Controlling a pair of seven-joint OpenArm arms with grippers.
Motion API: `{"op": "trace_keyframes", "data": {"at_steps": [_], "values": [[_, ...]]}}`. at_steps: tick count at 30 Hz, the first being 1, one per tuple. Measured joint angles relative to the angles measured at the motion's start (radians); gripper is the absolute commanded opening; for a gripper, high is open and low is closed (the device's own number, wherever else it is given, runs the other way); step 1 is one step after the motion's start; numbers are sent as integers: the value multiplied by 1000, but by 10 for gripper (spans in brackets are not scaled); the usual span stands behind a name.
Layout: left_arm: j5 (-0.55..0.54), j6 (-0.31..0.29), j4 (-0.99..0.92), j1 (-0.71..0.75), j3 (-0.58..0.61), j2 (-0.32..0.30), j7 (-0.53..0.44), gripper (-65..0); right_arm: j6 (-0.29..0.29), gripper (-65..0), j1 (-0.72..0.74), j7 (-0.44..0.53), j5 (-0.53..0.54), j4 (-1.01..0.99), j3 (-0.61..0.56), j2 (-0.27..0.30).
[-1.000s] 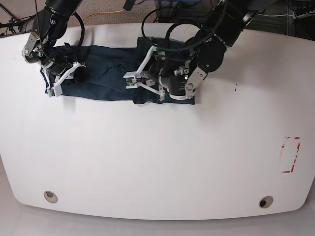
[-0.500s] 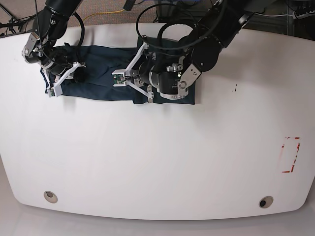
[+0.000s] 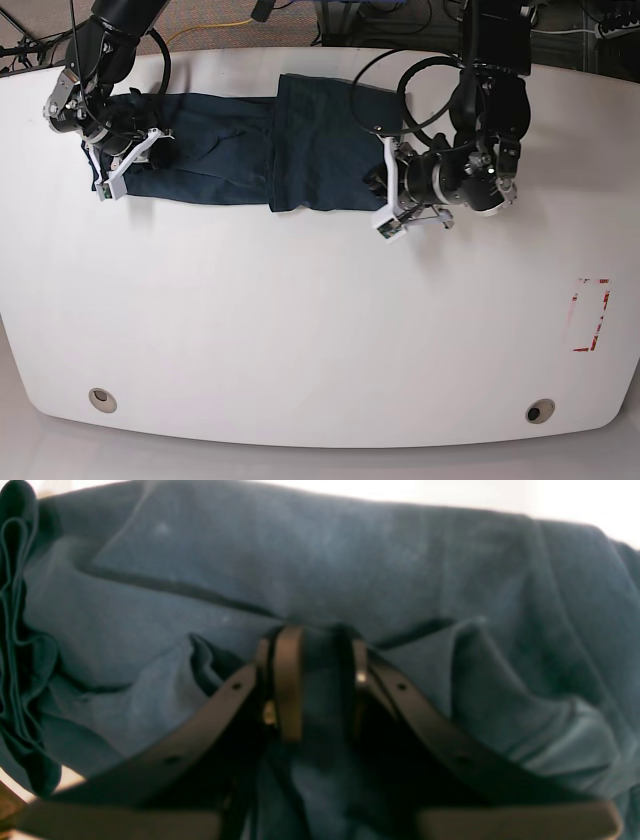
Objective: Fold the T-shirt properly
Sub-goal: 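Release the strip end with the right gripper and move it aside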
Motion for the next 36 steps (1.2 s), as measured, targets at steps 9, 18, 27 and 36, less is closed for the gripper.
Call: {"op": "trace_keyframes", "data": {"at_steps": [9, 18, 27, 36], "values": [[5, 5, -7, 79, -50, -4, -54, -582, -1, -122, 31, -106, -11, 137, 12, 4], [-12, 8, -124, 76, -56, -28, -99, -582, -1, -44, 131, -277, 3, 171, 233, 15], [-22, 8, -140, 77, -54, -45, -125, -582, -3, -44, 157, -293, 117, -71, 370, 195], [-25, 8, -147, 78, -50, -69, -164, -582, -3, -48, 151, -250, 236, -438, 402, 346]]}}
